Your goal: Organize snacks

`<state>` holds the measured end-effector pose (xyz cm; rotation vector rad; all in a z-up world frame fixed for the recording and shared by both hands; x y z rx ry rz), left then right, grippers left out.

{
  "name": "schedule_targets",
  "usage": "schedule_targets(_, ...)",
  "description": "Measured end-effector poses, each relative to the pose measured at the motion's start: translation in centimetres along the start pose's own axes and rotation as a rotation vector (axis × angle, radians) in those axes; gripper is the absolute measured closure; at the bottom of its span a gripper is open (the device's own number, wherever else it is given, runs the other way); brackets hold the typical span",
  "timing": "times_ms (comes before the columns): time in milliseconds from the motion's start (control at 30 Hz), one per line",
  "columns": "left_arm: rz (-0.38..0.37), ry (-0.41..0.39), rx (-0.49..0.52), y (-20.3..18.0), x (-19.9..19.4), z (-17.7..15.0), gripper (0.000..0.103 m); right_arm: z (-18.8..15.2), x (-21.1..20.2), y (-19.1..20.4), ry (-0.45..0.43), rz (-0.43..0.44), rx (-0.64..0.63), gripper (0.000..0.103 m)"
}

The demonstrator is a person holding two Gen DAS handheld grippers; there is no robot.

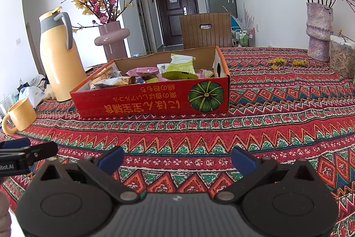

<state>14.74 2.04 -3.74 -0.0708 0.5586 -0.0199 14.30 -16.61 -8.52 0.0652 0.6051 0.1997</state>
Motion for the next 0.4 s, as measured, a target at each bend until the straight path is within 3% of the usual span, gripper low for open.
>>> schedule_targets(400, -0.009, -0.007, 0.004, -0.01, -0.12, -0.06, 0.000, -0.09, 0.03, 0.03, 0.003, 0.000, -0.001, 0.000)
Point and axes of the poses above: each gripper's, at about its wrist camera, not at the fingertips, and x roughly the way its jaws point, y to its left, z to its top, the point moved 6 cm from there along x, roughly the way its jaws point, and after that the axes turned 1 degree about -z, right-handed, at the moved point
